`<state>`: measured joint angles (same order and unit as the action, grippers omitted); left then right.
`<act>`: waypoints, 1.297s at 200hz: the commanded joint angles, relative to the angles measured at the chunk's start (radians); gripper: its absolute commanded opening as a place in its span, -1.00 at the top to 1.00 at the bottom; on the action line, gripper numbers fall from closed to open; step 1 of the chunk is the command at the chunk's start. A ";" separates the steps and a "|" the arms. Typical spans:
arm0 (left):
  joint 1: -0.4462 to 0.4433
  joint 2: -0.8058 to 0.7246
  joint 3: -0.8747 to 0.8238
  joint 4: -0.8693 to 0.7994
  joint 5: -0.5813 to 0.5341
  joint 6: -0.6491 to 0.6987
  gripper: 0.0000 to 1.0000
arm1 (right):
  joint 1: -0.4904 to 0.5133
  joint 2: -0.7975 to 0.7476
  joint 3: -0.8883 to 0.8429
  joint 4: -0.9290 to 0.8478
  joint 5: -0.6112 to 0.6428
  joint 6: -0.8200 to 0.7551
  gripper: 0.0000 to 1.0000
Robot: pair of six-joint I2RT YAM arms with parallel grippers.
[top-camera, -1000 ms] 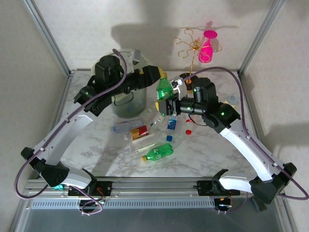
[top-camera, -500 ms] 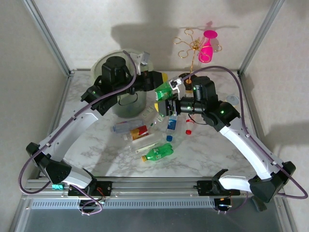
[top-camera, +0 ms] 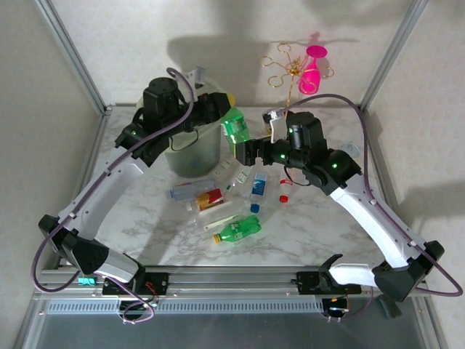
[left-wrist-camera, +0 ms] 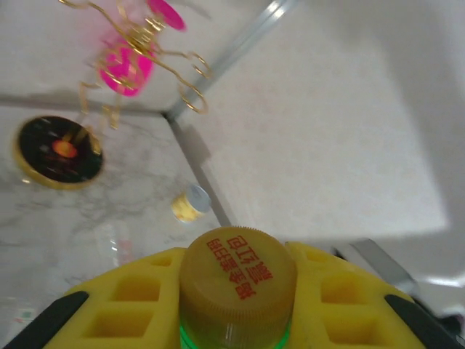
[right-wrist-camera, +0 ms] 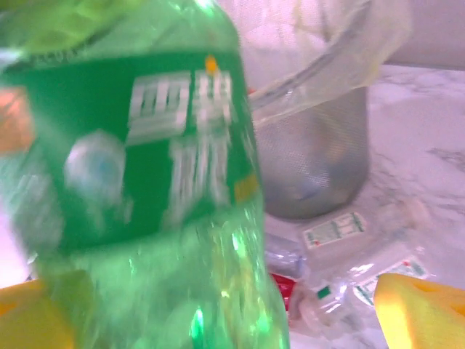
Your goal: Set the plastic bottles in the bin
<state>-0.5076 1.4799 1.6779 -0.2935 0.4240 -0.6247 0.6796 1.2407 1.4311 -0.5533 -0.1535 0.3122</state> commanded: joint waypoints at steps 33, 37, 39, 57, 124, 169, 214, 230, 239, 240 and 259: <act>0.137 -0.083 -0.010 -0.014 -0.388 -0.034 1.00 | 0.004 -0.046 0.066 -0.113 0.146 -0.049 -0.97; 0.144 -0.085 -0.013 -0.003 -0.400 -0.030 1.00 | 0.005 -0.044 0.071 -0.124 0.152 -0.048 -0.97; 0.149 -0.087 -0.015 0.005 -0.405 -0.027 1.00 | 0.005 -0.044 0.073 -0.129 0.153 -0.049 -0.97; 0.187 -0.085 -0.030 0.065 -0.435 -0.016 1.00 | 0.005 -0.044 0.079 -0.156 0.156 -0.045 -0.97; 0.285 0.087 -0.008 0.123 -0.449 -0.029 1.00 | 0.005 -0.062 0.075 -0.196 0.160 -0.030 -0.97; 0.282 0.216 0.036 0.074 -0.424 -0.064 1.00 | 0.005 -0.101 0.040 -0.198 0.169 -0.013 -0.97; 0.273 0.296 0.039 0.044 -0.422 -0.095 1.00 | 0.005 -0.098 0.040 -0.203 0.179 0.010 -0.96; 0.268 0.328 0.023 0.073 -0.369 -0.131 0.94 | 0.005 -0.093 0.049 -0.202 0.180 0.013 -0.96; 0.263 0.348 0.023 0.086 -0.338 -0.144 0.88 | 0.005 -0.089 0.053 -0.203 0.180 0.012 -0.96; 0.262 0.350 0.024 0.086 -0.337 -0.145 0.87 | 0.005 -0.088 0.054 -0.203 0.181 0.012 -0.96; 0.237 0.390 0.063 0.046 -0.379 -0.116 0.63 | 0.005 -0.087 0.060 -0.203 0.184 0.010 -0.96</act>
<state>-0.2386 1.8145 1.6806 -0.2291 0.0376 -0.7341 0.6796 1.1492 1.4784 -0.7528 0.0078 0.3103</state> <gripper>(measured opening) 0.255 0.979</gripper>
